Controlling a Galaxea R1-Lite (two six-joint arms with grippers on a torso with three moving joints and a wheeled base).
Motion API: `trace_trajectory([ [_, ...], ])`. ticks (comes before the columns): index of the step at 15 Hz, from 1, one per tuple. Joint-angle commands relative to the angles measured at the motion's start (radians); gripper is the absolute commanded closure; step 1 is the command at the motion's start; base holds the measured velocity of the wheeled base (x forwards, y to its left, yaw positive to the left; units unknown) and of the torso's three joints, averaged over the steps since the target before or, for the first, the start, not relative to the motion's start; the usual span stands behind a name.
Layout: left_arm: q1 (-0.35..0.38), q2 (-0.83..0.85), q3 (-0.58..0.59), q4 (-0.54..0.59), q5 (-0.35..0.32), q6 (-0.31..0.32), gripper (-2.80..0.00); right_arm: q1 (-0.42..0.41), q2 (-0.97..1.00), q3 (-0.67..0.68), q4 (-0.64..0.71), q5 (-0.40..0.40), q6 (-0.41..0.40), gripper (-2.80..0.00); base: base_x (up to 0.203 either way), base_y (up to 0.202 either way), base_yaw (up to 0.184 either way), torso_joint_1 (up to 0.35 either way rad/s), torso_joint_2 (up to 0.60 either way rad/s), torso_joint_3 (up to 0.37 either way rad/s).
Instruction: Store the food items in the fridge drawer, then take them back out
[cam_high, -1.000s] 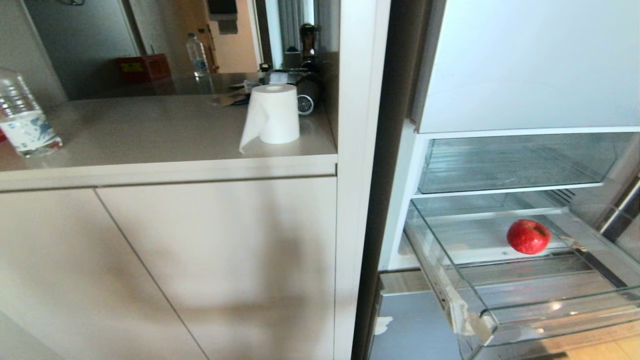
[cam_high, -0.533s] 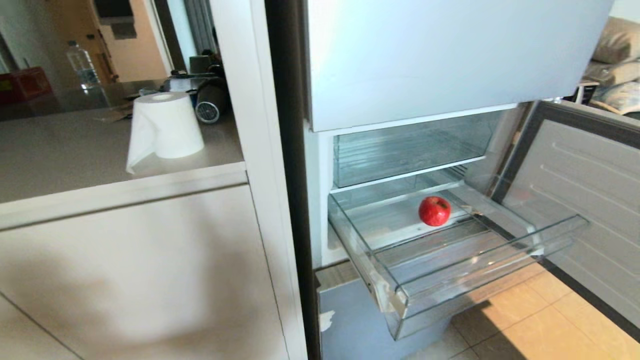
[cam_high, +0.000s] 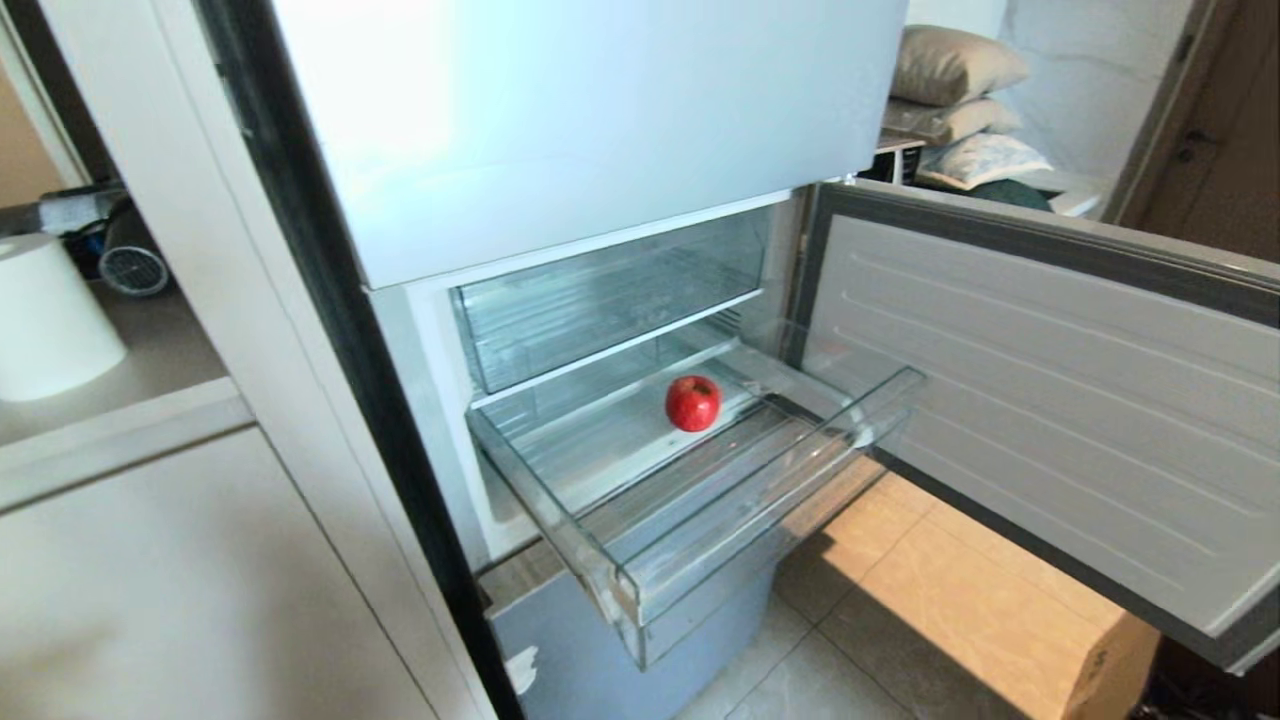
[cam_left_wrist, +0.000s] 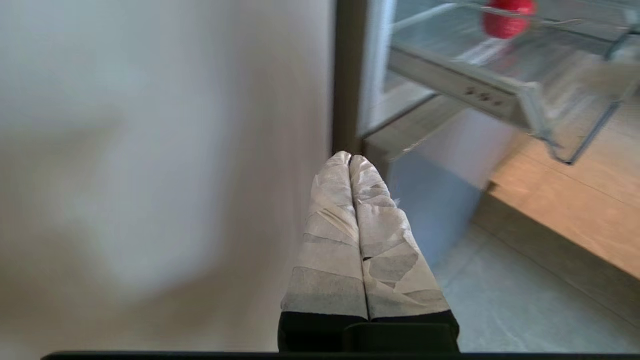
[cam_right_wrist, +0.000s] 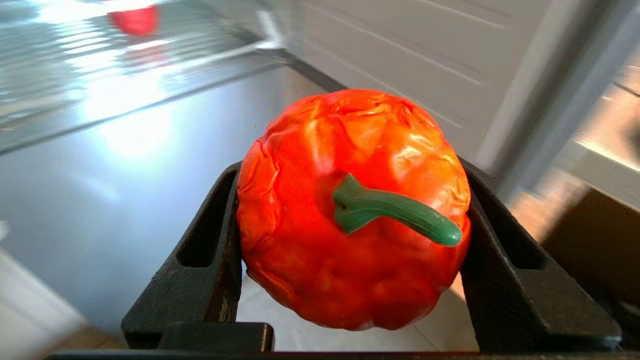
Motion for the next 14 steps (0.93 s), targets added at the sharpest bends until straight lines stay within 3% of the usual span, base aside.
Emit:
trace_trajectory([
  [1, 0.000, 0.000, 0.000, 0.000, 0.000, 0.000, 0.00, 0.000, 0.002, 0.000, 0.000, 0.001, -0.001, 0.00, 0.002, 0.002, -0.152, 0.002, 0.00, 0.002],
  [6, 0.000, 0.000, 0.000, 0.000, 0.000, 0.000, 0.00, -0.001, 0.051, -0.039, 0.001, -0.023, 0.001, 0.00, 0.000, 0.002, -0.037, 0.001, 0.00, 0.001],
  [10, 0.000, 0.000, 0.000, 0.000, 0.000, 0.000, 0.00, -0.049, 0.409, -0.220, -0.004, -0.131, 0.144, 0.00, 0.000, 0.000, 0.000, 0.000, 0.00, 0.000],
  [12, 0.000, 0.000, 0.000, 0.000, 0.000, 0.000, 0.00, -0.180, 0.593, -0.312, -0.006, -0.152, 0.197, 0.00, 0.000, 0.000, 0.000, 0.000, 0.00, 0.000],
  [14, 0.000, 0.000, 0.000, 0.000, 0.000, 0.000, 0.00, -0.403, 0.713, -0.390, -0.007, -0.144, 0.225, 0.00, 0.000, 0.000, 0.000, 0.000, 0.00, 0.000],
])
